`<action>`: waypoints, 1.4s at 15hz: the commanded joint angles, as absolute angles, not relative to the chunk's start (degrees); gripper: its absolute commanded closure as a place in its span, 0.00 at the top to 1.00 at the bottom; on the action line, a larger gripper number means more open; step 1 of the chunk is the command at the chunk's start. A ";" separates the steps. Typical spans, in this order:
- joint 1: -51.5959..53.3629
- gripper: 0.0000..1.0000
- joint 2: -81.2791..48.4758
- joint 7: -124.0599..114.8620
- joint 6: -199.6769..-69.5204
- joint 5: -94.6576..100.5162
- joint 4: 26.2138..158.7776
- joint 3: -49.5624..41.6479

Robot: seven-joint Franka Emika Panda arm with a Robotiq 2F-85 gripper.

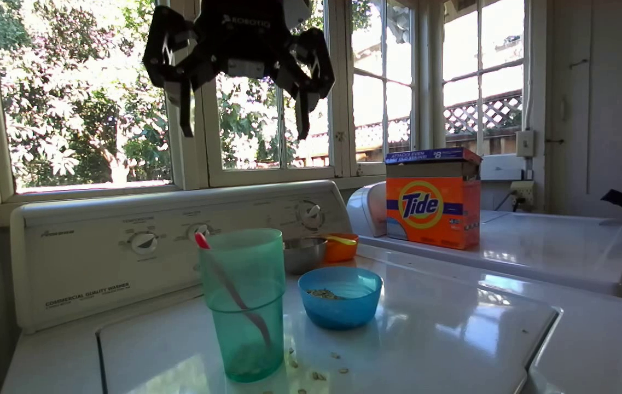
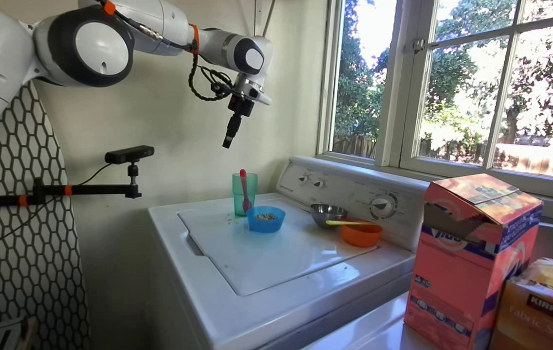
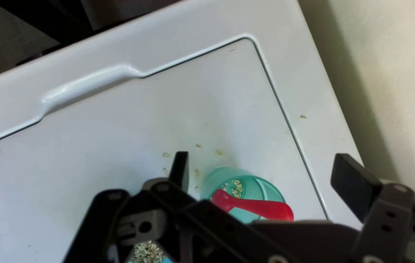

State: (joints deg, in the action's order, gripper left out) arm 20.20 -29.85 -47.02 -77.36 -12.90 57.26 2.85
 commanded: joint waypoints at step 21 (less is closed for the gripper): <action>26.62 1.00 -39.48 -32.24 -82.32 10.98 44.45 4.79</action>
State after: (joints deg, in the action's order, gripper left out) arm 26.61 -39.48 -32.24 -82.32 10.98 44.45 4.79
